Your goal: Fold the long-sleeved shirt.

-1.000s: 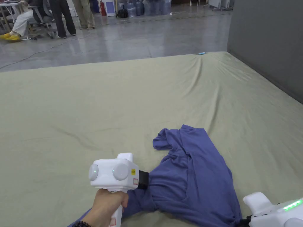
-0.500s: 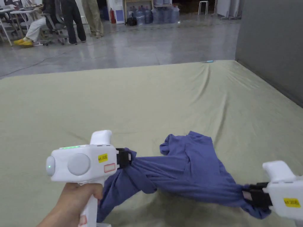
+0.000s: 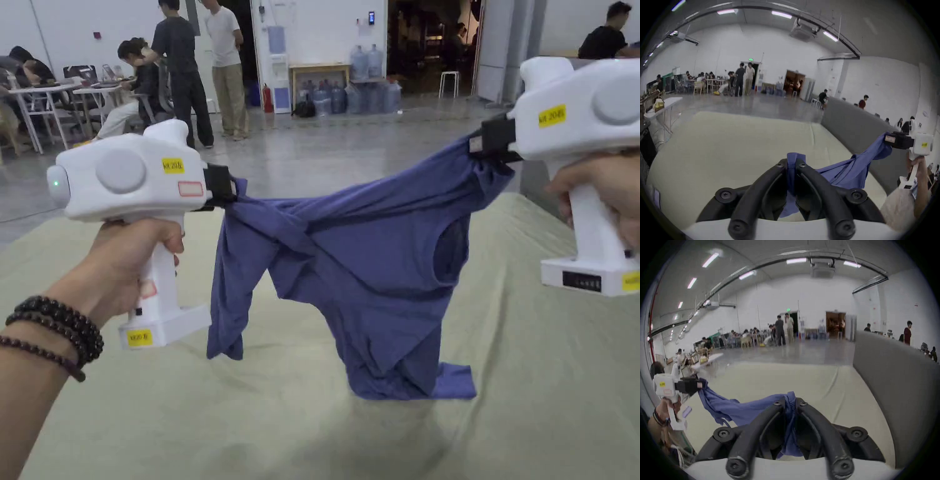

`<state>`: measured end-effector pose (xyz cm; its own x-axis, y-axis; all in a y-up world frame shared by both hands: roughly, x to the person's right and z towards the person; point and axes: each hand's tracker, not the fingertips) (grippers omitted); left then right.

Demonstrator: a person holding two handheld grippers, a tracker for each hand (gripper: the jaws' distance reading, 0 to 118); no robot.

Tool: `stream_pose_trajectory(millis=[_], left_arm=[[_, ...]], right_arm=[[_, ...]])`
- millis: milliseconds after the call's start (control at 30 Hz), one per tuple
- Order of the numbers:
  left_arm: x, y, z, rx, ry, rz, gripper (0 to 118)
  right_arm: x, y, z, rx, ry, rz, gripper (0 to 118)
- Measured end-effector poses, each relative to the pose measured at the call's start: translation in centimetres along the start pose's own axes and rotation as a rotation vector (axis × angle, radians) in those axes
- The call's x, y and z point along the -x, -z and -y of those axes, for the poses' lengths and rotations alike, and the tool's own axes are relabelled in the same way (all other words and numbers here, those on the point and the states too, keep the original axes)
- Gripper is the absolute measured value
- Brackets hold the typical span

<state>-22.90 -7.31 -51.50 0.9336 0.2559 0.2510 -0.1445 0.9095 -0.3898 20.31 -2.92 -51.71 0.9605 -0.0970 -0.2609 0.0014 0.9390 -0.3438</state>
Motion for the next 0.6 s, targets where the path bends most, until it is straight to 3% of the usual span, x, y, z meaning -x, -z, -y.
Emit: stream_pose_trajectory(millis=[133, 300, 467, 600], left_arm=[[-0.4, 1.3, -7.3, -0.073, 0.054, -0.049, 1], [-1.9, 2.1, -11.4, -0.09, 0.115, -0.097, 1], [-1.9, 3.3, -9.8, -0.102, 0.11, -0.079, 1], [-0.1, 6.3, -3.3, -0.016, 0.088, -0.094, 1]], right_arm=[[0.5, 1.8, -7.7, -0.058, -0.025, 0.036, 7], [0.6, 2.1, -11.7, -0.103, -0.017, 0.055, 7], [-0.6, 3.4, -9.5, -0.086, 0.008, 0.065, 7], [-1.8, 6.3, -2.7, -0.003, 0.025, 0.053, 7]])
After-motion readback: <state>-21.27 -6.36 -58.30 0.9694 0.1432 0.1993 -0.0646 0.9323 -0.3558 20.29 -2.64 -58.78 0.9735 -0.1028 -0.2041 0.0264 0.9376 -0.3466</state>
